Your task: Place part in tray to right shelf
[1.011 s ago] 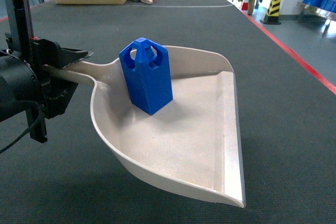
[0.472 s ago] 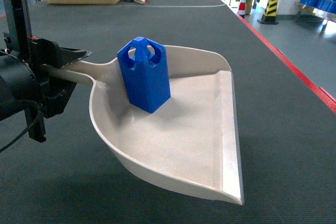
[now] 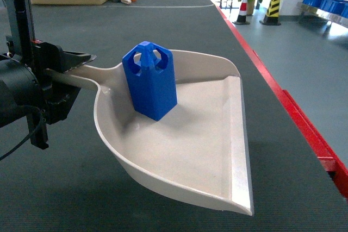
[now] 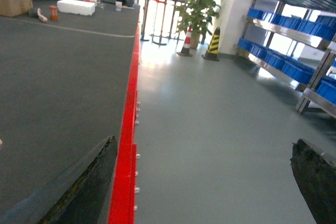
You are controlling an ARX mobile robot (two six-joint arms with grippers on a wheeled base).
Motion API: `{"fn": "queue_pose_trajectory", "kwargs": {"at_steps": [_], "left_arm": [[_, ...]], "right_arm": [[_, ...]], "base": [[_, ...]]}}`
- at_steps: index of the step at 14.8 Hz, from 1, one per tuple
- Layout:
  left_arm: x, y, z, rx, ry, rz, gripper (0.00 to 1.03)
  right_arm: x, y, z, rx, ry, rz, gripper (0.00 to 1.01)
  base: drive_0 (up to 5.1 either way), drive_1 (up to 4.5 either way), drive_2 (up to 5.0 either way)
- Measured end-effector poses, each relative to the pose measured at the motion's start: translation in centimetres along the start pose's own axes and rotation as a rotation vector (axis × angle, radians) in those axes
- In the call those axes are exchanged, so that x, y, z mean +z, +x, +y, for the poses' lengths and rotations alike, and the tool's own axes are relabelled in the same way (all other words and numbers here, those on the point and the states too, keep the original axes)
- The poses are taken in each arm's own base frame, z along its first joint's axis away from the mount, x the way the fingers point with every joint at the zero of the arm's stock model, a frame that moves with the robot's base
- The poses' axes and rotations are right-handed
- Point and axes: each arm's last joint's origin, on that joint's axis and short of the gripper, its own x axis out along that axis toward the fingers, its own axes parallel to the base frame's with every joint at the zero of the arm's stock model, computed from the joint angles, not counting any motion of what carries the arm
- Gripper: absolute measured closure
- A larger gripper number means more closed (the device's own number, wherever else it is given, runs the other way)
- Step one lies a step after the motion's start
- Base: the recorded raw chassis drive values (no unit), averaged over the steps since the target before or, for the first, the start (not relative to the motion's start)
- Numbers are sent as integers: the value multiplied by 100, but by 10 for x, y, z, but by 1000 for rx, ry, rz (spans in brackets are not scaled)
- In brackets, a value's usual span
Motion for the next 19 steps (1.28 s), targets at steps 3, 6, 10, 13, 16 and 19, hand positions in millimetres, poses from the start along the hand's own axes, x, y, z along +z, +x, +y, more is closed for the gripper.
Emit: {"fn": "queue_pose_trajectory", "kwargs": {"at_steps": [3,6,10,13,16,19], "left_arm": [[0,0,0,1,1,3,85],[0,0,0,-1,1,0,85],[0,0,0,-3,2,0,85],[-1,0,0,0,2,2,85],[-1,0,0,-2,3,4,85],[-1,0,0,4,2,4,85]], "right_arm": [[0,0,0,0,0,-2,3],[1,0,0,-2,1,-6,3],[1,0,0,-1,1,-3,3],[1,0,0,-1,0,-3,3],[1,0,0,-1,1,-3,3],[1,0,0,-1,1,-4,3]], "base": [[490,-140,-334],[488,-142,-337],[495,-133,-330],[497,-129,-332],[491,-127,-341],[476,-106,-366]]}}
